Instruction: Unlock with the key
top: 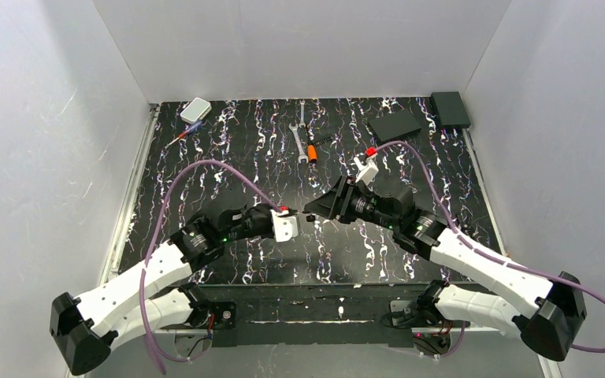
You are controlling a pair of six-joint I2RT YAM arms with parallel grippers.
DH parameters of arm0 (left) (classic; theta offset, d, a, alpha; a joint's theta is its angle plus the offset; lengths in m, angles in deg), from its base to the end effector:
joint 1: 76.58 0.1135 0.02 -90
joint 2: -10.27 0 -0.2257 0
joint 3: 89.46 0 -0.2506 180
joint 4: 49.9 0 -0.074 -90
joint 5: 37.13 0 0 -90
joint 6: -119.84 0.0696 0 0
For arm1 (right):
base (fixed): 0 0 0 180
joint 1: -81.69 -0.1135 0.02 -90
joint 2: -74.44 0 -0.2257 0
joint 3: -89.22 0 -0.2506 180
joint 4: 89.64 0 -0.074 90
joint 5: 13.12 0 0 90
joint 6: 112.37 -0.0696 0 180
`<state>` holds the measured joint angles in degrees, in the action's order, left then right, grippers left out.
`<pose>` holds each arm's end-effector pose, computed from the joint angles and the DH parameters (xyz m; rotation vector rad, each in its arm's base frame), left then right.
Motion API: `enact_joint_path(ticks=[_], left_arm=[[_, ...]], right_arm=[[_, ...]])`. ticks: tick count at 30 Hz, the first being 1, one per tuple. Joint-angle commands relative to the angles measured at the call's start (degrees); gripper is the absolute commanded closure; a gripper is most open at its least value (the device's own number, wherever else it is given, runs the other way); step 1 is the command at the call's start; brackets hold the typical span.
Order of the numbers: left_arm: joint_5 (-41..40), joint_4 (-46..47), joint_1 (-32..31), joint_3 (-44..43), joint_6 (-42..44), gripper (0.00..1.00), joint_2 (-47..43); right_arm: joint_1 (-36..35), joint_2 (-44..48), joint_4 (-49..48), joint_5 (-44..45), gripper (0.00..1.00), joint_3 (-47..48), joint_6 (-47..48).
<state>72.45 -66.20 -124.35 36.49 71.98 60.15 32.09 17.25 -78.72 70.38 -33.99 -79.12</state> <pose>0.1581 -0.2089 0.2750 1.4238 1.0772 -0.3749 0.1811 0.2249 0.2733 0.0319 2.0076 1.3842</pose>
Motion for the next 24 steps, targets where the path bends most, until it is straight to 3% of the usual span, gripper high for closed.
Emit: enact_joint_path(ticks=[1,14,24], left_arm=[[2.5,-5.7,-0.3,-3.5,-3.9,1.00,2.9],[8.4,-16.5,-0.2,-13.4,-15.8,1.00,14.2],[15.5,-18.2,0.3,-16.4,-23.8,1.00,14.3]], right_arm=[[-0.3,4.8,12.0,6.2,0.36,6.5,12.5],[-0.3,9.5,17.4,4.6,0.35,5.5,24.4],[-0.3,19.8,4.1,2.2,0.34,-3.1,35.8]])
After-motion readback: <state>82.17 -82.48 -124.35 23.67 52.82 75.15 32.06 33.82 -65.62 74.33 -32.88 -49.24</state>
